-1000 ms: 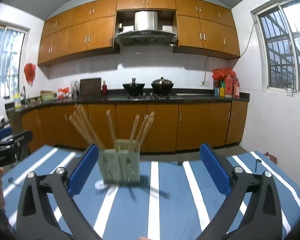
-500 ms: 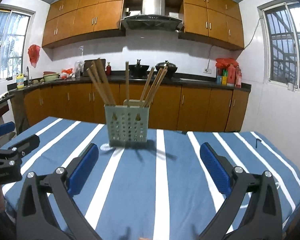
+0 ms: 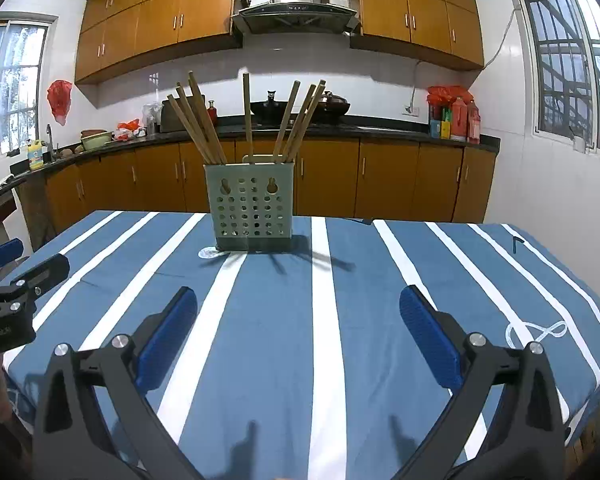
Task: Organize utensils
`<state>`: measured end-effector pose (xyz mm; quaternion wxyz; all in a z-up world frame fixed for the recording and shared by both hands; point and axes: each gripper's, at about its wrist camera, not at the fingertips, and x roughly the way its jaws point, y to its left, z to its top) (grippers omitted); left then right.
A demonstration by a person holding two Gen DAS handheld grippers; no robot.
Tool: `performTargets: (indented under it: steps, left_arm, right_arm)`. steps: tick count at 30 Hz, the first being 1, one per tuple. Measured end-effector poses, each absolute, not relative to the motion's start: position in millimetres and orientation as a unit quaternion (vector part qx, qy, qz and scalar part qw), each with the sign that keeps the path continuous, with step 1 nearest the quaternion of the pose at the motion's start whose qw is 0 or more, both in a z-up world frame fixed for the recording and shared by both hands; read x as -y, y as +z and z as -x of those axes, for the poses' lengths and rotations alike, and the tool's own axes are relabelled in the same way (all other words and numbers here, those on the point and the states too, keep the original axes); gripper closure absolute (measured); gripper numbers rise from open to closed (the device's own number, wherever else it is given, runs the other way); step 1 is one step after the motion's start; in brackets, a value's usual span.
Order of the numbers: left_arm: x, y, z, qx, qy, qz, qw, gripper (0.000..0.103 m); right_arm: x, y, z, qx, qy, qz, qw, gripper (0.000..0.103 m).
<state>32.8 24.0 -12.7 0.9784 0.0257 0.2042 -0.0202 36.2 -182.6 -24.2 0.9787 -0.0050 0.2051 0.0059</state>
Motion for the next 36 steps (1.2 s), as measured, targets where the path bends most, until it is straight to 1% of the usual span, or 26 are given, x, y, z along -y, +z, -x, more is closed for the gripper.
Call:
performTargets:
  steps: [36]
  left_arm:
    - [-25.3, -16.9, -35.3, -0.215, -0.027, -0.018, 0.976, 0.002]
  right_arm:
    - [181.6, -24.5, -35.9, -0.206, 0.003, -0.001, 0.979, 0.004]
